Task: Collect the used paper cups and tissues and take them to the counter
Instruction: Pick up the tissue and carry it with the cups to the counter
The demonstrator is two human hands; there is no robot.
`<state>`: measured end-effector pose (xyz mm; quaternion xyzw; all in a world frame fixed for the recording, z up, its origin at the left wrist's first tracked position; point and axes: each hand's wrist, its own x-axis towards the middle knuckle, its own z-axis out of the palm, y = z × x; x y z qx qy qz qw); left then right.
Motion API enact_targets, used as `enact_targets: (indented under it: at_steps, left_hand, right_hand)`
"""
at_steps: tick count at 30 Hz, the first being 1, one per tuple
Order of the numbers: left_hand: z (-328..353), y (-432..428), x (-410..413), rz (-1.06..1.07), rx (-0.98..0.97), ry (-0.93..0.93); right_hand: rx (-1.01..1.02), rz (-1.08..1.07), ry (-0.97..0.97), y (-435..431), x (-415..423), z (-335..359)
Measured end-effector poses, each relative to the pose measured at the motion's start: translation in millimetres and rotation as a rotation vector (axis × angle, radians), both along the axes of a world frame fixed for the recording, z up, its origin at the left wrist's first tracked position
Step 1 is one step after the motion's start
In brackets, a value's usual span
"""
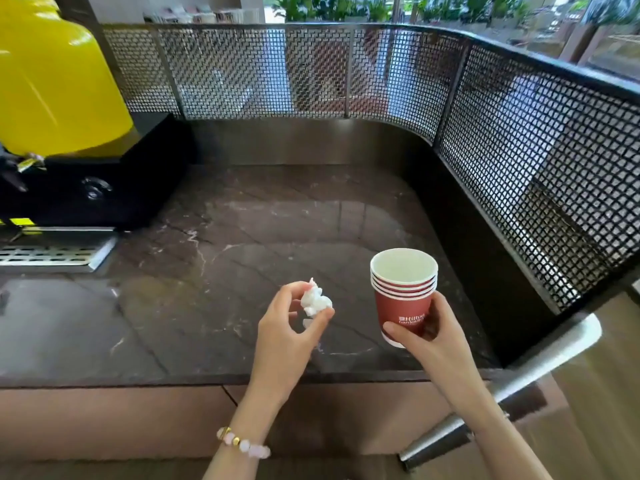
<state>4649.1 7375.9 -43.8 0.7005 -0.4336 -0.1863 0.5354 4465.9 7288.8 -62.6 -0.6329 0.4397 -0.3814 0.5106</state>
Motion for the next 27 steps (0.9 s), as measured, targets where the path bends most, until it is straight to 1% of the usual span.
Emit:
enact_targets:
  at_steps: [5,9,13,21,27]
  left_hand:
    - [-13.7,-16.0,6.0,0.022,0.086,-0.086]
    - [-26.0,-31.3,13.1,0.018,0.142,-0.248]
    - [-35.2,-44.1,19.2,0.040,0.174,-0.340]
    - [-50.0,-54.4,26.2,0.047,0.226,-0.394]
    - [-58.4,-56.6,29.4,0.017,0.280,-0.430]
  right_hand:
    - [0.041,0.023,0.039,-22.0,5.6,-12.0]
    - [0.061,0.028,0.051,-40.8,15.9,-20.1]
    - [0.048,0.027,0.088,-56.9,24.0,-27.8]
    - [0.029,0.068,0.157,-68.5,35.5,-41.3]
    - [0.068,0.084,0.143,-67.6,36.9,-48.8]
